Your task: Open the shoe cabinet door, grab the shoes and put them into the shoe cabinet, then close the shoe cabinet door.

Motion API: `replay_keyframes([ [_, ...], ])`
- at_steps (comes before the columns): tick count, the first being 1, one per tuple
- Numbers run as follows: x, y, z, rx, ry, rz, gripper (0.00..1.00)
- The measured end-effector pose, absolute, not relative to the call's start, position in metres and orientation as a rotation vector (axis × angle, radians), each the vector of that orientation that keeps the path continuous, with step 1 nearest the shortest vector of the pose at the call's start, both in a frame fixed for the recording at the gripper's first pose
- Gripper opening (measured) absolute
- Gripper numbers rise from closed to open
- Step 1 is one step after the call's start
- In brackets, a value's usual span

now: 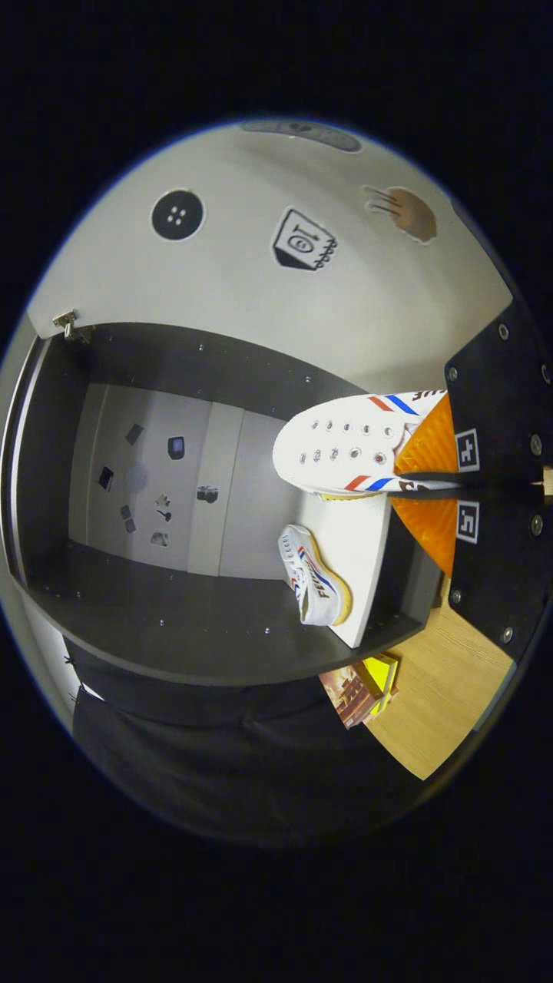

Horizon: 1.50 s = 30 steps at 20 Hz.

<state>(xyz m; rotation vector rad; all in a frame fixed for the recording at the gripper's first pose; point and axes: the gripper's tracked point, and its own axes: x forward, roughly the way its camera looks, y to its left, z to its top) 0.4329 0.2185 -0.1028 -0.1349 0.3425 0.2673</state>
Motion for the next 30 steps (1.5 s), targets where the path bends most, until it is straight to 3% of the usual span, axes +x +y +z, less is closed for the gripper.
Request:
replay_keyframes([
  [10, 0.569, 0.254, -0.114, -0.19, 0.361, 0.245, 0.0],
  [19, 0.624, 0.259, -0.178, -0.215, 0.475, 0.202, 0.02],
  [25, 0.605, 0.251, -0.15, -0.214, 0.388, 0.171, 0.35],
  [27, 0.582, 0.256, -0.137, -0.174, 0.377, 0.211, 0.5],
  [30, 0.545, 0.259, -0.11, -0.112, 0.341, 0.262, 0.82],
])
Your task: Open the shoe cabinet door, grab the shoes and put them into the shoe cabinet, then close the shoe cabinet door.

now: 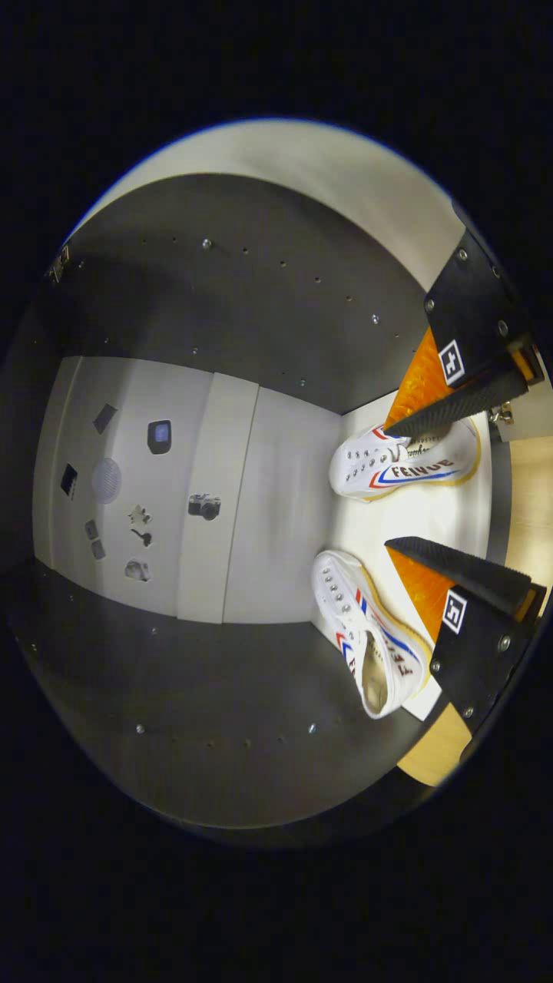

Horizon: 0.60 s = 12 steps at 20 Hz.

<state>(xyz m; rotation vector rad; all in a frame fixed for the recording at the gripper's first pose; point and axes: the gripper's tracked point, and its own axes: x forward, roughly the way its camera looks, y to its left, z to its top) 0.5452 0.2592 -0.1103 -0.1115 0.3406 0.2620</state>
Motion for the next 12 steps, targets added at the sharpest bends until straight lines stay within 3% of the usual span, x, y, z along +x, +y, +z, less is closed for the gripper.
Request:
replay_keyframes([
  [3, 0.5, 0.263, -0.083, -0.099, 0.286, 0.325, 0.93],
  [12, 0.35, 0.244, -0.026, -0.06, 0.134, 0.48, 0.95],
])
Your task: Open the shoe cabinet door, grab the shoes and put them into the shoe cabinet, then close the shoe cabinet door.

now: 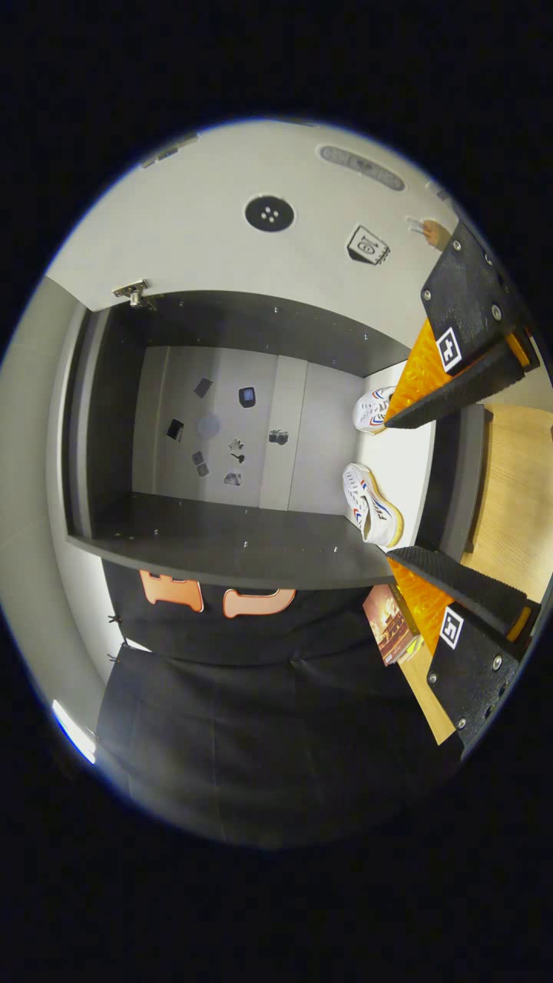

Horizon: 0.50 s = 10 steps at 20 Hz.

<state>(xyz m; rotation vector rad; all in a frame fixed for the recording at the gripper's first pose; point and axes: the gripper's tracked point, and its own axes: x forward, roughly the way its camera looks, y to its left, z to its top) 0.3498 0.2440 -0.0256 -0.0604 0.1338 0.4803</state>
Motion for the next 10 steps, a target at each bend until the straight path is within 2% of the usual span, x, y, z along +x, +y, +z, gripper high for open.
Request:
replay_keyframes([
  [10, 0.236, 0.125, -0.012, -0.097, 0.083, 0.35, 0.95],
])
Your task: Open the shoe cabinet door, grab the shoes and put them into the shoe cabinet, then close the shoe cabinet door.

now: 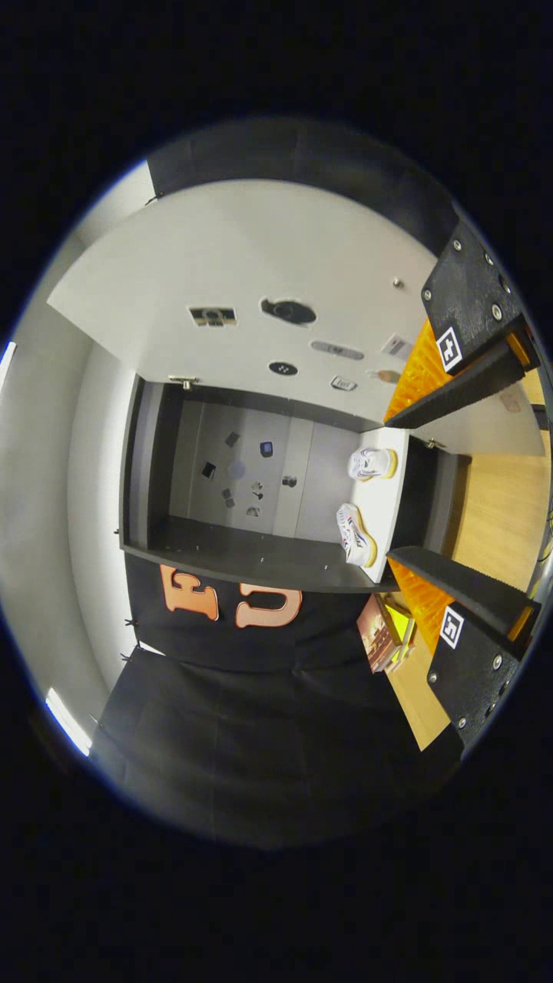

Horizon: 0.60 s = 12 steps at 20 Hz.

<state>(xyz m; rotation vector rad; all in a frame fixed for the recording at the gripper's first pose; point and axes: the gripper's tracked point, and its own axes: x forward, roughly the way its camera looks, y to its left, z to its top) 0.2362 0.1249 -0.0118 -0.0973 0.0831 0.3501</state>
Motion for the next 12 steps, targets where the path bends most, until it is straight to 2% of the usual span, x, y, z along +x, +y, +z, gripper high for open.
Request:
replay_keyframes([
  [5, 0.194, 0.065, -0.022, -0.077, 0.091, 0.278, 0.95],
  [12, 0.171, -0.009, -0.053, -0.056, 0.128, 0.095, 0.95],
])
